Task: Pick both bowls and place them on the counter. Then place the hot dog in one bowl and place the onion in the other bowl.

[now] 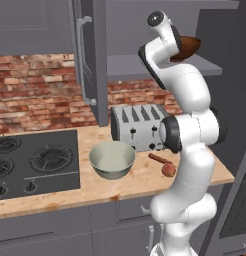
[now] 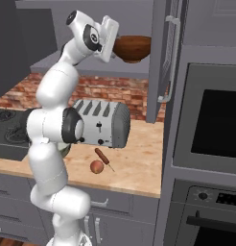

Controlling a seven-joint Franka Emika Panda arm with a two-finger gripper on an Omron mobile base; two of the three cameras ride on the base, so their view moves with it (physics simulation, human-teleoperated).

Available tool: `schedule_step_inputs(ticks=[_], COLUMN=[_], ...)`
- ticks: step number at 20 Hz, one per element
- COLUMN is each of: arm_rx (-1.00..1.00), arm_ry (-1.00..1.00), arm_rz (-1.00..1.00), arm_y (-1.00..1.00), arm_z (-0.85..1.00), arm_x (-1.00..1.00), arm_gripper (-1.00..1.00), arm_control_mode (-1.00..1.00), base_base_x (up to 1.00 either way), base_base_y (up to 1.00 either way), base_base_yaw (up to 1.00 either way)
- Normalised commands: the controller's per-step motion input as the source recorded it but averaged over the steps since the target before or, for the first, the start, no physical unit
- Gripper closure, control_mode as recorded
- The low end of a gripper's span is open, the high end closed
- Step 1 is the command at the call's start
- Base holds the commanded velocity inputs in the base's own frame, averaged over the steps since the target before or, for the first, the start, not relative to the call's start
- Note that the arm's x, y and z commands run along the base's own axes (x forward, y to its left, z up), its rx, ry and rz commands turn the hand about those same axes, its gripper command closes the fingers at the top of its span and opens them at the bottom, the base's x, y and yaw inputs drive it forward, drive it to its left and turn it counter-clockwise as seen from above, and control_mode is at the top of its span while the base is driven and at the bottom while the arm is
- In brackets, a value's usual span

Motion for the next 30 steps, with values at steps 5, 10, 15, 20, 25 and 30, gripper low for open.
schedule_step_inputs(ticks=[5,10,15,20,25,30], arm_rx=[0.0,0.0,0.0,0.01,0.03,0.03], arm_ry=[0.0,0.0,0.0,0.0,-0.12,-0.11], arm_rz=[-0.03,-0.04,-0.02,0.0,0.0,0.0], arm_y=[-0.14,-0.16,-0.15,-0.1,0.01,0.2], arm_z=[-0.12,-0.17,-0.23,-0.19,-0.03,0.0], arm_x=[0.12,0.04,-0.01,-0.08,-0.31,-0.47], arm_gripper=[-1.0,1.0,1.0,1.0,1.0,1.0], arm_control_mode=[-1.0,-1.0,-1.0,-1.0,-1.0,-1.0], base_base_x=[0.0,0.0,0.0,0.0,0.0,0.0], base_base_y=[0.0,0.0,0.0,0.0,0.0,0.0], base_base_yaw=[0.0,0.0,0.0,0.0,0.0,0.0])
